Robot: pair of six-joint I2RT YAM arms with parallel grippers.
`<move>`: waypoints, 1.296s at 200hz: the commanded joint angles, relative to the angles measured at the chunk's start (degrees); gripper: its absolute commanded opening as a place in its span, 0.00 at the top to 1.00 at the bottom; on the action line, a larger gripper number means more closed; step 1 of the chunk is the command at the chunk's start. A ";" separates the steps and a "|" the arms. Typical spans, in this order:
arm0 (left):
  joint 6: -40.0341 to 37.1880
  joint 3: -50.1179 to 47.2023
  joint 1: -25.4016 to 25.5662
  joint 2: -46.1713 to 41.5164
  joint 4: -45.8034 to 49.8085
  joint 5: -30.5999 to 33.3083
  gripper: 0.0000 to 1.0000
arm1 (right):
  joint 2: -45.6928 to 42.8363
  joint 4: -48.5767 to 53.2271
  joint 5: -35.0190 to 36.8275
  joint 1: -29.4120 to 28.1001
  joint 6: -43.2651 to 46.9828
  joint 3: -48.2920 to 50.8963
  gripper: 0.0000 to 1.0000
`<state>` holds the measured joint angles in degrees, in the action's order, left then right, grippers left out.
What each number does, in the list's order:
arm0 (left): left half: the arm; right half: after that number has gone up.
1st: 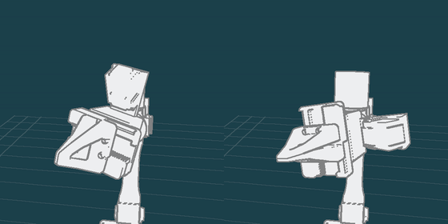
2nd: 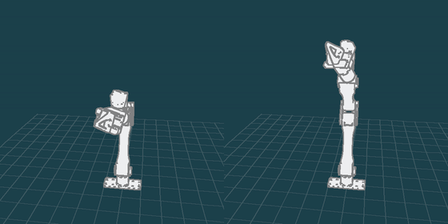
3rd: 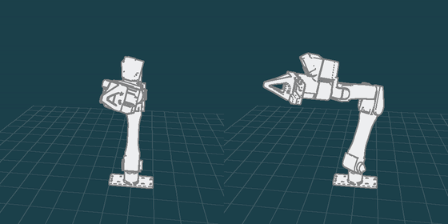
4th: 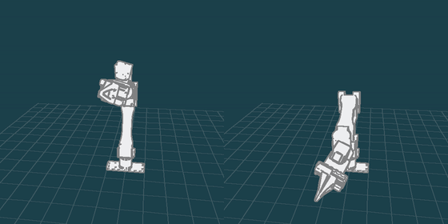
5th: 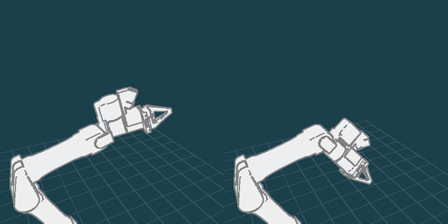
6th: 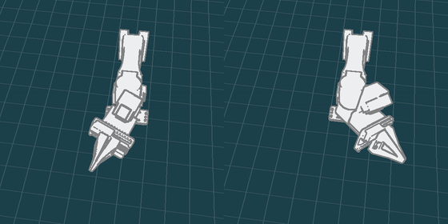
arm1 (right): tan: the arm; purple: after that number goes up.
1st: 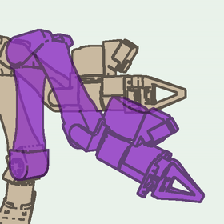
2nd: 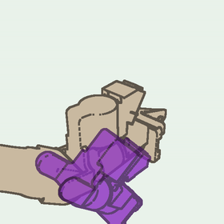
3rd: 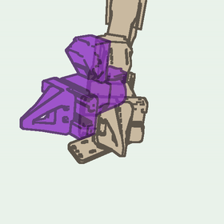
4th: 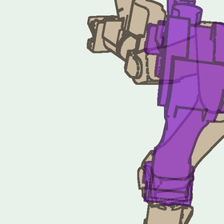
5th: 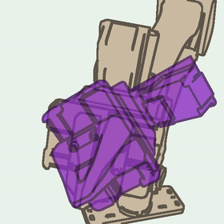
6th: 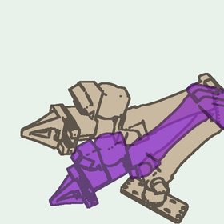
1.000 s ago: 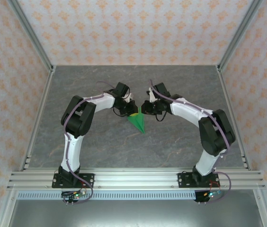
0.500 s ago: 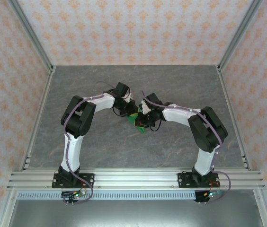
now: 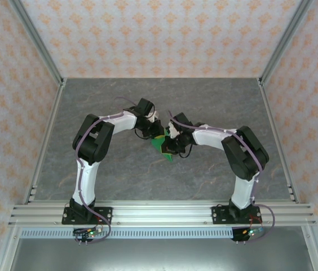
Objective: Fold a paper plane with a square sheet of paper (fold left side to right side)
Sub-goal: Fourth fold the wing at the center of the table.
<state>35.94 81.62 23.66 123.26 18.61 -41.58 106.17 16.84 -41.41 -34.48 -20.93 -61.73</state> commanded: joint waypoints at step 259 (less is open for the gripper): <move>-0.79 -1.63 0.18 3.82 7.52 7.86 0.92 | -1.67 -0.28 1.59 0.29 0.99 8.59 0.99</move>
<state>35.94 81.67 23.66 123.26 18.72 -41.50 105.45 11.25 -41.60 -34.33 -20.73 -56.21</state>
